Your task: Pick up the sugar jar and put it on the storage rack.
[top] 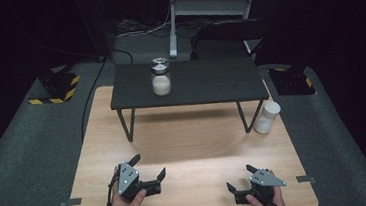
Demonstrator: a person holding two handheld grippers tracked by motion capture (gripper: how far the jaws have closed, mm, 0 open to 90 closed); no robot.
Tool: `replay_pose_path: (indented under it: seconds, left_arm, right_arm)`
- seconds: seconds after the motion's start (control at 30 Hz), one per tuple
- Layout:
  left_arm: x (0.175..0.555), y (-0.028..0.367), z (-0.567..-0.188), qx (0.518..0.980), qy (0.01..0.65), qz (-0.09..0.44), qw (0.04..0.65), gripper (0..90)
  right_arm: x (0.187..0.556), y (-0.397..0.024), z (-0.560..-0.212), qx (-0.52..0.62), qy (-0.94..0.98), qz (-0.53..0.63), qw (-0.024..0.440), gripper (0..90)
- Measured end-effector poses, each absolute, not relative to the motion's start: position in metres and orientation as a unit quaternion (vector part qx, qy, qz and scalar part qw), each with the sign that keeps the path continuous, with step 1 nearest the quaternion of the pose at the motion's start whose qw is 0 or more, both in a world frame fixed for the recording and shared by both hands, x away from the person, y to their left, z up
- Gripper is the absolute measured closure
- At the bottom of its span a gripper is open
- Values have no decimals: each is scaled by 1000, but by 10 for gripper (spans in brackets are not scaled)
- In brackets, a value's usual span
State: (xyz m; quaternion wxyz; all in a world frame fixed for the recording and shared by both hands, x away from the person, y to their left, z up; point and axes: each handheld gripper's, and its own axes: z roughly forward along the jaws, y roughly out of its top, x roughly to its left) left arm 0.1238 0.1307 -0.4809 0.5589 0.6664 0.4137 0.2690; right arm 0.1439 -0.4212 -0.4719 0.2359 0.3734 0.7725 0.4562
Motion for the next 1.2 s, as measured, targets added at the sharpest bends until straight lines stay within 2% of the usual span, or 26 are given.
replay_pose_path:
  seconds: [0.23,0.73,0.93,1.2]
  left_arm:
    - [114,139,-490,687,419,252,538,2]
    - [114,130,-490,735,407,264,474,2]
    - [118,127,-486,750,394,264,461,2]
    - [117,127,-487,749,393,264,463,3]
  right_arm:
    - [144,-421,-472,372,774,455,236,11]
    - [142,-419,-472,365,777,452,242,11]
    - [140,-421,-474,364,772,459,245,11]
    - [138,-418,-474,358,776,456,250,11]
